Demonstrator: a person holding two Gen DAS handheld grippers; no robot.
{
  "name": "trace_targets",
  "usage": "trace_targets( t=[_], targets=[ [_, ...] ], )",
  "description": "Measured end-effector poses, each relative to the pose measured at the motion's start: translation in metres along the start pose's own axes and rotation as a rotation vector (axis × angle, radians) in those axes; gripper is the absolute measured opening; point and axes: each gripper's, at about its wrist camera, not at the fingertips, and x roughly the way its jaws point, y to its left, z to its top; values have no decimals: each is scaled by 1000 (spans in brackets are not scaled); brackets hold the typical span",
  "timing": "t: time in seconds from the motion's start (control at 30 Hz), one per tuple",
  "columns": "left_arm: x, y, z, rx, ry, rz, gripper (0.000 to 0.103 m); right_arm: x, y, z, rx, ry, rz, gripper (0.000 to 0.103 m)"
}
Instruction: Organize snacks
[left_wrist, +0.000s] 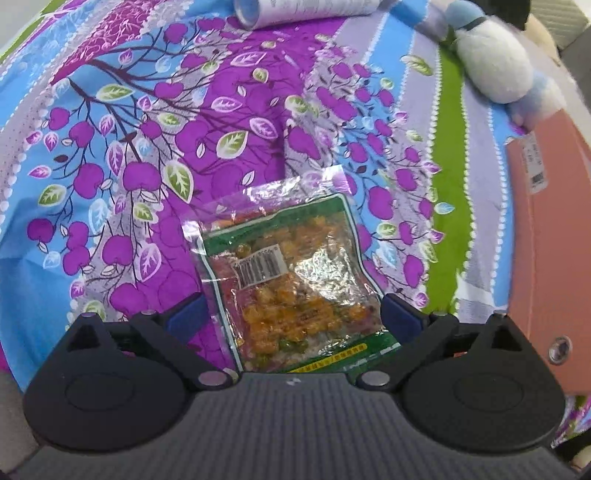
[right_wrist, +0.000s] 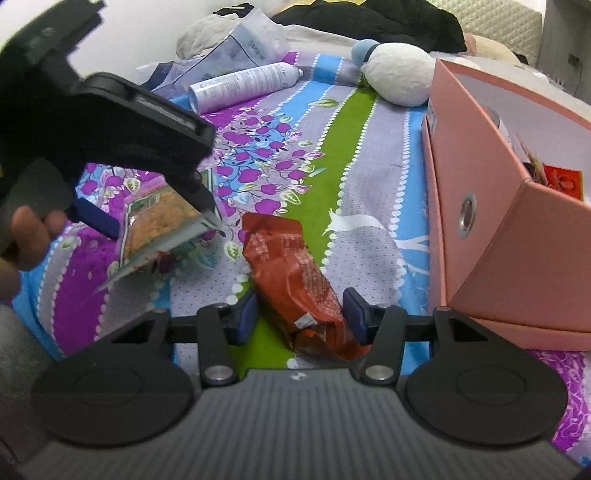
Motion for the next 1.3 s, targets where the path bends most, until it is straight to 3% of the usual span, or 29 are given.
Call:
trace_targets(
  t=[0.37, 0.57, 0.93, 1.1, 1.3],
  targets=[
    [16, -18, 7, -10, 5, 117, 103, -2, -1, -7, -41, -2, -16, 53],
    [15, -23, 0, 15, -36, 133, 101, 1, 0, -7, -56, -6, -23, 54],
    [-3, -20, -12, 100, -109, 90, 82, 12, -5, -7, -13, -15, -14, 58],
    [-11, -20, -17, 135, -130, 53, 68, 12, 1, -4, -20, -14, -26, 53],
    [-18, -13, -24, 157, -142, 0, 61, 7, 4, -4, 7, -21, -41, 52]
  ],
)
